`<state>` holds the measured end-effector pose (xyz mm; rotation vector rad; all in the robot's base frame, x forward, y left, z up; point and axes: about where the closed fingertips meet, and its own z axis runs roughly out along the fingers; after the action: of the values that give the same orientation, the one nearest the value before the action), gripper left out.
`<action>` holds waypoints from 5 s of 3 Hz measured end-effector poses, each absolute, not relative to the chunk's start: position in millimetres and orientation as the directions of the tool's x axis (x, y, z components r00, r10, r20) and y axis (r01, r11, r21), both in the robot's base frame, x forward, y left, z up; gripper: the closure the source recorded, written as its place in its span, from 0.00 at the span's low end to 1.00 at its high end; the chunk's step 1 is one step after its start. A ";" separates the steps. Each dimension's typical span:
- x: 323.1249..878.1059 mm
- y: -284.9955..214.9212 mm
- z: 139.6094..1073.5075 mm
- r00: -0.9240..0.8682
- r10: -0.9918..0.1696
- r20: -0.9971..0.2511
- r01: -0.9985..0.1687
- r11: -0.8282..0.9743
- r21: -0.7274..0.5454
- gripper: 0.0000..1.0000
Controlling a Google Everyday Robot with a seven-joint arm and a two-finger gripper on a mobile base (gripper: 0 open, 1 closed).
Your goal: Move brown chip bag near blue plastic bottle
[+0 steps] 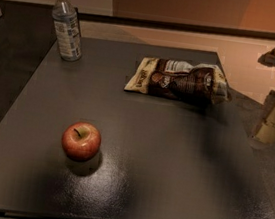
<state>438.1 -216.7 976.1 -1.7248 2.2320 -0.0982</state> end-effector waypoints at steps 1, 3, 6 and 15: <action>438.1 -216.7 976.2 -0.221 -0.953 -0.207 -0.931 0.270 -0.246 0.00; 455.3 -211.8 971.2 -0.199 -0.956 -0.214 -0.929 0.253 -0.269 0.00; 556.7 -183.3 948.4 -0.094 -0.955 -0.282 -0.924 0.189 -0.331 0.00; 622.6 -157.7 886.2 -0.033 -0.976 -0.216 -0.974 0.080 -0.214 0.88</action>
Offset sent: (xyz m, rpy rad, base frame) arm 0.0736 0.0196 -0.0260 0.0101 -0.0930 0.0785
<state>622.6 -157.7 886.2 -1.9446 2.0599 -0.0098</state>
